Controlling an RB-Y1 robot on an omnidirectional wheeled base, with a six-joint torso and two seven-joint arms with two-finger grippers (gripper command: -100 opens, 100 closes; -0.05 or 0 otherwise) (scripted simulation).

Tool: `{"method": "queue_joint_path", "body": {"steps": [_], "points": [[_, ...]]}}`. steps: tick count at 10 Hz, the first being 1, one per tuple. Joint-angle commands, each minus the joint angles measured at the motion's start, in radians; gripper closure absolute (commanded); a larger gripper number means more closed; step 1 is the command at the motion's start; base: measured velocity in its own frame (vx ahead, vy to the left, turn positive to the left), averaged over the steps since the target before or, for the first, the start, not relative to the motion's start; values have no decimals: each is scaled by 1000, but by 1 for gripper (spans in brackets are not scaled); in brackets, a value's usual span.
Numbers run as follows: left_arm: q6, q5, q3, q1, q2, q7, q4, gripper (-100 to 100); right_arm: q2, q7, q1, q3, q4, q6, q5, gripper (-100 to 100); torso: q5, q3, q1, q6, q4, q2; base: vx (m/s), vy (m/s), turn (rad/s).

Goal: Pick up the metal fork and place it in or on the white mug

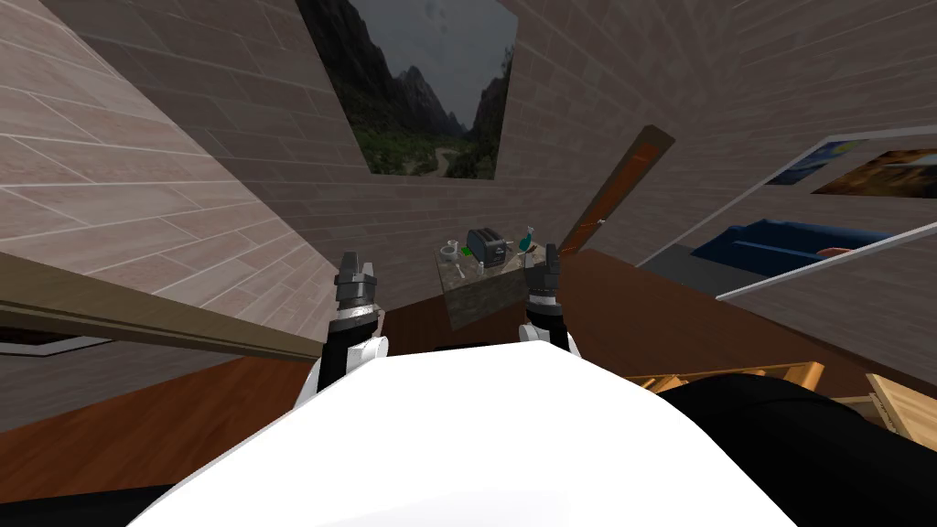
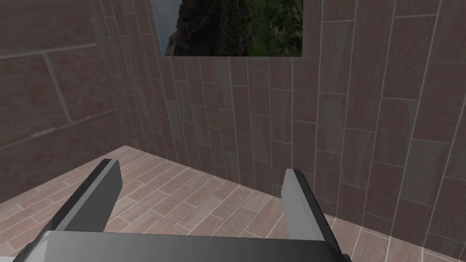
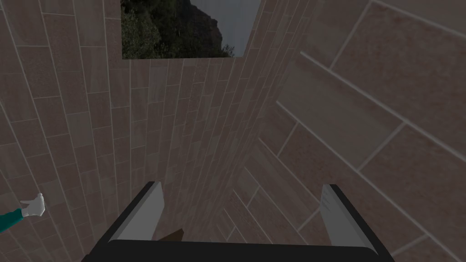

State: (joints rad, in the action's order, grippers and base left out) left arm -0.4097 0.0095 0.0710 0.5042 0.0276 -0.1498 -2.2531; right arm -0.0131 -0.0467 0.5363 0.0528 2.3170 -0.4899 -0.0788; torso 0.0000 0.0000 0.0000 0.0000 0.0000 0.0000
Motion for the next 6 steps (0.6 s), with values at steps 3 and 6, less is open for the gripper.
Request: {"method": "queue_joint_path", "body": {"steps": [3, 6], "points": [[54, 8, 8, -6, 69, -32, 12, -100, 0, 0, 0, 0, 0, 0, 0, 0, 0, 0, -1, 0, 0, -1, 12, -18, -91], [125, 19, 20, -13, 106, -73, 24, -100, 0, 0, 0, 0, 0, 0, 0, 0, 0, -1, -1, 0, 0, -1, 21, -25, -112]]}}
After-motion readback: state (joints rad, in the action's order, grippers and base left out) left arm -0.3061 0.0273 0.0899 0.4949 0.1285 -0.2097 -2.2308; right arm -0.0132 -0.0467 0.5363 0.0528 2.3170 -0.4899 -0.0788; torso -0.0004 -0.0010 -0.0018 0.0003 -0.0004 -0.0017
